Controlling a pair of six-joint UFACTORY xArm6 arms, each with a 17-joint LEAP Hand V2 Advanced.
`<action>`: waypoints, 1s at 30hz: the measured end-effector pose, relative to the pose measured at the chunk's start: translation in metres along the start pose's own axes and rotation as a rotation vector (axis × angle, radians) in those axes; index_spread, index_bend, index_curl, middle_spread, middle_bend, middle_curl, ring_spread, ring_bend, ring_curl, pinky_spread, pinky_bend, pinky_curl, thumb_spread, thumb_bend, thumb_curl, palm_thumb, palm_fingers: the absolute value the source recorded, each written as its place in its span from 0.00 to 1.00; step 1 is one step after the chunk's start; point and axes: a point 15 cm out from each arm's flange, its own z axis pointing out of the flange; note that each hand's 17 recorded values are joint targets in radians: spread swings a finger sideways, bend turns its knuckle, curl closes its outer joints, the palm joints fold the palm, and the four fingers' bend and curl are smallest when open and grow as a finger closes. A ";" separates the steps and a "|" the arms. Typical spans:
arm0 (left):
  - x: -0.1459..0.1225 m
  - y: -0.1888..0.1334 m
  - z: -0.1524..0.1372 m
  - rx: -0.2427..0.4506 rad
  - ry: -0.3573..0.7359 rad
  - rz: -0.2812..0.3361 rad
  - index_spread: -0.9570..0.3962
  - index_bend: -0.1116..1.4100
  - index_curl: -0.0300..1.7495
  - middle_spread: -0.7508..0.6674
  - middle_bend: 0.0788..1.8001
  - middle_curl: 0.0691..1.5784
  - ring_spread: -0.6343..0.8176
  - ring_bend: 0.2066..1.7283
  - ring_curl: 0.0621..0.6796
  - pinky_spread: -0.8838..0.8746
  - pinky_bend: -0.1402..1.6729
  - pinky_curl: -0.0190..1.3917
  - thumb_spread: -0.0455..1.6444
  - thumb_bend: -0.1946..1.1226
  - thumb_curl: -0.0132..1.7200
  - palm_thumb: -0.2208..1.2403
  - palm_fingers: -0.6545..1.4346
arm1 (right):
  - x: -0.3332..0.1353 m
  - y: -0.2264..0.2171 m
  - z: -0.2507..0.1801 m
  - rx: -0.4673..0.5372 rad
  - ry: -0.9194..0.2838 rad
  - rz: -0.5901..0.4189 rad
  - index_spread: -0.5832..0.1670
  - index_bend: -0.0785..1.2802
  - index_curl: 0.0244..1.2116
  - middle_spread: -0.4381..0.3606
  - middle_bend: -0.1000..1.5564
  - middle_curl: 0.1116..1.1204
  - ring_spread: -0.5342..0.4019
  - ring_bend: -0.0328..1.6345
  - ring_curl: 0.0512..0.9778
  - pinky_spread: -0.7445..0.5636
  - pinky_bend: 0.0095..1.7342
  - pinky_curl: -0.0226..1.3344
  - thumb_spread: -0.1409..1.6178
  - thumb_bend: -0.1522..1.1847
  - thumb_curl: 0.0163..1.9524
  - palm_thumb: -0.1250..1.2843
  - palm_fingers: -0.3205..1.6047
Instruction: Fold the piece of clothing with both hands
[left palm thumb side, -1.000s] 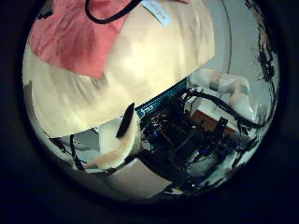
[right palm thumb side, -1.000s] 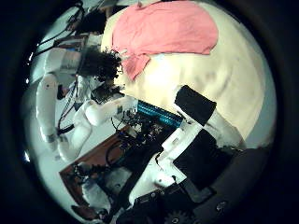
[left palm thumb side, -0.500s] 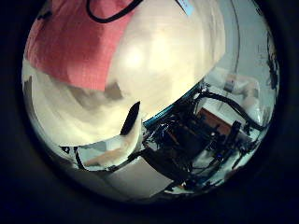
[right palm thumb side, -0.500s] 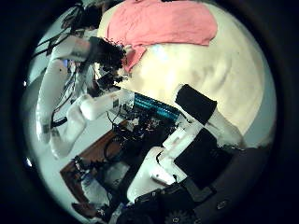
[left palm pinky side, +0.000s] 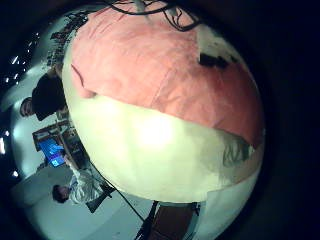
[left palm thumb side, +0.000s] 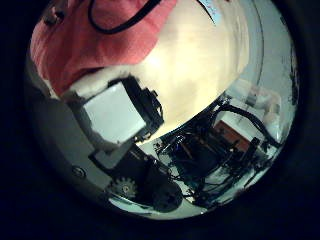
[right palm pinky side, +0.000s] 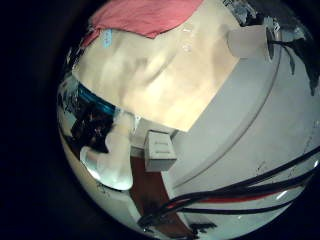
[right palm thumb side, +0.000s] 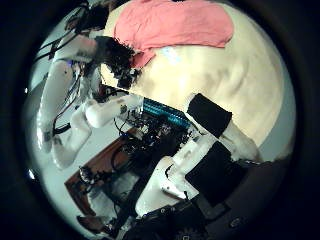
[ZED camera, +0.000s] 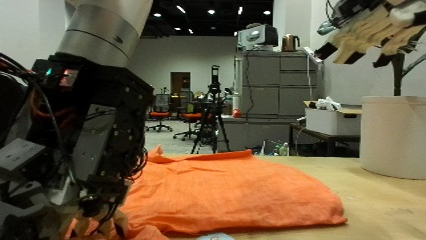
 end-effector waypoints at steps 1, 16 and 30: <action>-0.001 0.000 -0.001 -0.006 0.001 0.000 0.56 0.20 0.21 0.26 0.44 0.44 0.13 0.54 0.47 0.19 0.53 0.32 0.60 0.14 0.21 0.54 0.75 | 0.000 0.000 0.000 0.000 0.000 0.001 0.34 0.19 0.29 0.58 0.18 0.25 0.77 0.16 0.20 0.84 0.10 0.18 0.77 0.10 0.13 0.59 0.38; -0.017 -0.001 -0.019 0.013 0.020 -0.009 0.32 0.34 0.37 0.13 0.41 0.61 0.12 0.73 0.74 0.14 0.73 0.43 0.61 0.15 0.27 0.75 0.82 | -0.002 -0.031 0.014 -0.025 0.003 -0.034 0.35 0.17 0.26 0.56 0.17 0.24 0.74 0.20 0.22 0.80 0.13 0.20 0.78 0.10 0.14 0.59 0.36; -0.029 0.008 -0.055 0.027 0.018 -0.019 0.23 0.30 0.55 0.09 0.42 0.71 0.13 0.76 0.78 0.15 0.77 0.45 0.60 0.13 0.31 0.75 0.79 | -0.013 -0.130 0.107 0.006 0.066 -0.122 0.43 0.18 0.23 0.51 0.23 0.27 0.53 0.28 0.26 0.60 0.13 0.20 0.73 0.10 0.15 0.60 0.39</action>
